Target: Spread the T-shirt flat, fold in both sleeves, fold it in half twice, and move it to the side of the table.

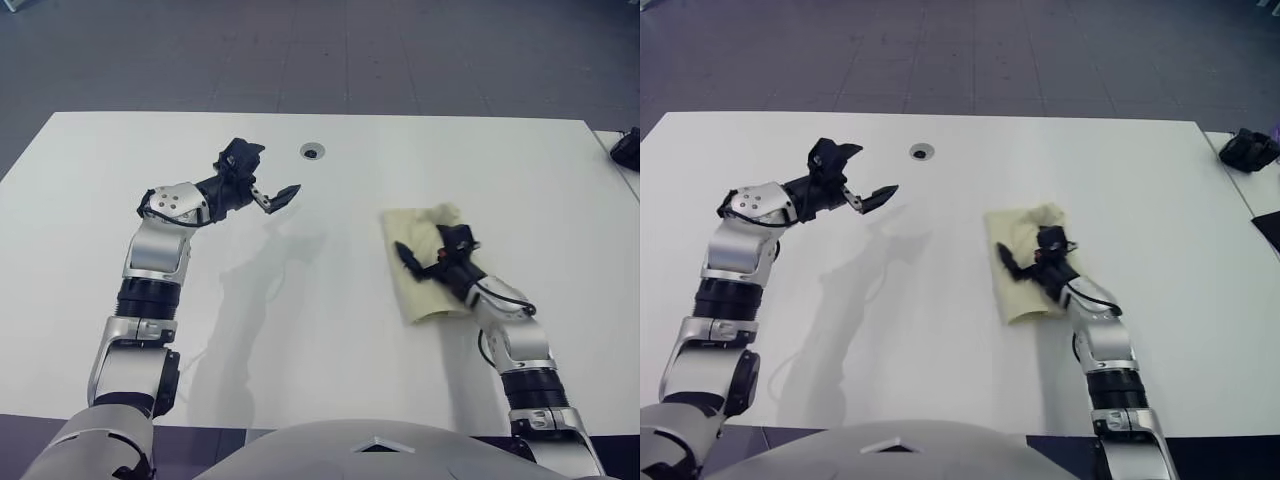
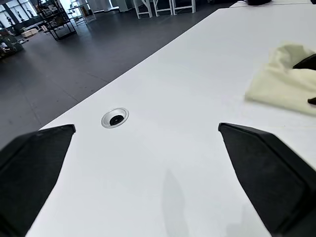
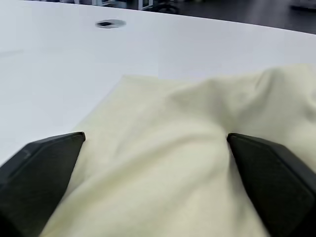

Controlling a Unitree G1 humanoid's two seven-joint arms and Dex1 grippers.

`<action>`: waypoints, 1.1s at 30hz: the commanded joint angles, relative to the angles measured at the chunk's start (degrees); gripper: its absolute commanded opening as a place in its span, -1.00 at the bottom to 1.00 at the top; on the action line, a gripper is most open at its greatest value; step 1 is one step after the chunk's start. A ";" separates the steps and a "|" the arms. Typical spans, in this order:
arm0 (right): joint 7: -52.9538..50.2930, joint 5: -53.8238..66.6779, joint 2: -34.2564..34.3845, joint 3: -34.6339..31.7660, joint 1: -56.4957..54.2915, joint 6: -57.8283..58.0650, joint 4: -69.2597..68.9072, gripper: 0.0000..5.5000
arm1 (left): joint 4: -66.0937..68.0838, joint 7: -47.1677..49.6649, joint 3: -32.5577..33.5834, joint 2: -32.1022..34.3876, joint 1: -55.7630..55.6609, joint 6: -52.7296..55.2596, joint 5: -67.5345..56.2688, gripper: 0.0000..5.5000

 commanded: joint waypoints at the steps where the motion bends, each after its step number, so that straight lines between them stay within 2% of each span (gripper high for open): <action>1: -3.38 -1.02 -1.98 -5.95 7.80 0.69 12.38 0.95 | -6.57 12.90 5.73 -4.95 5.60 6.42 -0.64 0.96; 6: -0.15 -2.02 -5.47 -6.59 7.29 -0.43 11.35 0.95 | -9.77 21.11 8.46 -7.73 9.31 9.73 -0.24 0.96; 11: 9.41 -3.43 -12.18 -4.01 8.03 -3.29 12.09 0.95 | -11.67 23.02 8.66 -7.78 10.65 10.97 -0.47 0.96; 14: 13.46 -2.69 -16.34 -4.71 6.74 -4.89 11.89 0.95 | -12.11 23.44 8.53 -7.61 10.94 10.92 -0.31 0.96; 18: 11.85 1.26 -17.88 -7.65 1.25 0.39 -0.57 0.95 | -12.88 25.10 8.58 -7.40 10.76 10.38 0.87 0.96; 20: 6.94 3.65 -15.67 -8.75 -2.41 6.38 -11.01 0.95 | -13.91 26.19 8.59 -7.37 10.46 10.55 1.36 0.96; 22: -0.86 4.41 -10.37 -8.11 -6.29 11.67 -19.21 0.95 | -15.01 27.81 8.80 -7.32 10.57 10.76 2.21 0.96; 24: -9.06 2.38 -3.34 -5.54 -10.64 14.13 -21.55 0.95 | -15.59 30.20 9.61 -7.68 10.62 11.27 2.75 0.96; 28: -21.12 -2.61 5.89 -4.30 -16.37 13.29 -13.78 0.95 | -14.01 34.20 9.25 -9.56 9.47 11.76 3.97 0.96; 33: -23.45 -6.18 6.82 -4.04 -17.13 12.18 -7.45 0.95 | -9.37 36.72 7.61 -11.26 5.14 10.56 5.10 0.96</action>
